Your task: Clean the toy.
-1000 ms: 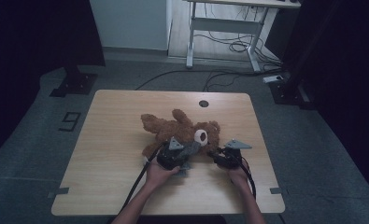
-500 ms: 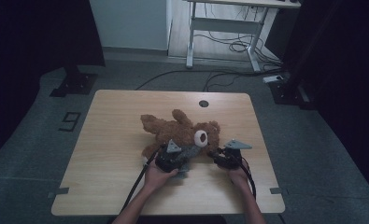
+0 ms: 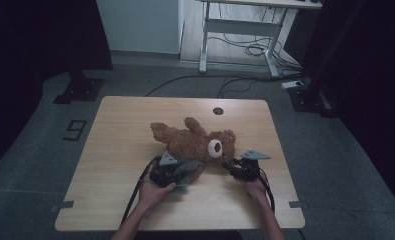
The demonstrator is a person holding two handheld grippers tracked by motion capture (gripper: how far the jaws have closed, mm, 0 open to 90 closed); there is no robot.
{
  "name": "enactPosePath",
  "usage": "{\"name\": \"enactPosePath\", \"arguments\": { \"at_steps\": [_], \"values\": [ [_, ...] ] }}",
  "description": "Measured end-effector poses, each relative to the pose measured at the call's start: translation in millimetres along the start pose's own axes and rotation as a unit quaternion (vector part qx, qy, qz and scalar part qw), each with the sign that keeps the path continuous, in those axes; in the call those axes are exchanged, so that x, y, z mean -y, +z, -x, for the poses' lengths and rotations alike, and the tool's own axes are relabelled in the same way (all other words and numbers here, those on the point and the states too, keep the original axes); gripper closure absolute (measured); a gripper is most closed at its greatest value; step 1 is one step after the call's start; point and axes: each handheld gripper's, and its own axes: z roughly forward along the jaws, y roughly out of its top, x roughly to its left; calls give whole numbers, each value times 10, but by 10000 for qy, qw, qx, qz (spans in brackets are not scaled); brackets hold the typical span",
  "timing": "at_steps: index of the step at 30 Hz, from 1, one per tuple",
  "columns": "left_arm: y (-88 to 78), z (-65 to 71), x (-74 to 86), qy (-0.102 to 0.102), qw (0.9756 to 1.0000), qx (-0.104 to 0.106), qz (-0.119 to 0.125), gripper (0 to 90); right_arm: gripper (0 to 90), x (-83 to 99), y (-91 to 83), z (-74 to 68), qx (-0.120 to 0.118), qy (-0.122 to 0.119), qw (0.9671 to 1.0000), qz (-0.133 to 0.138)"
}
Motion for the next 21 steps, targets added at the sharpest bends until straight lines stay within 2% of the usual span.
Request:
{"name": "enactPosePath", "arguments": {
  "at_steps": [8,14,18,21],
  "values": [
    [-200,-217,231,-192,9996,-202,-104,738,598,3,-2,10,-30,5,10000,-6],
    [-353,-331,331,-306,9988,-361,-99,738,598,4,-3,14,-34,1,10000,-1],
    [-438,-340,312,-361,9988,-326,104,738,598,4,-3,15,-36,11,10000,5],
    [-449,-297,240,-305,9988,-336,185,738,598,6,0,16,-40,23,10000,20]
  ]
}}
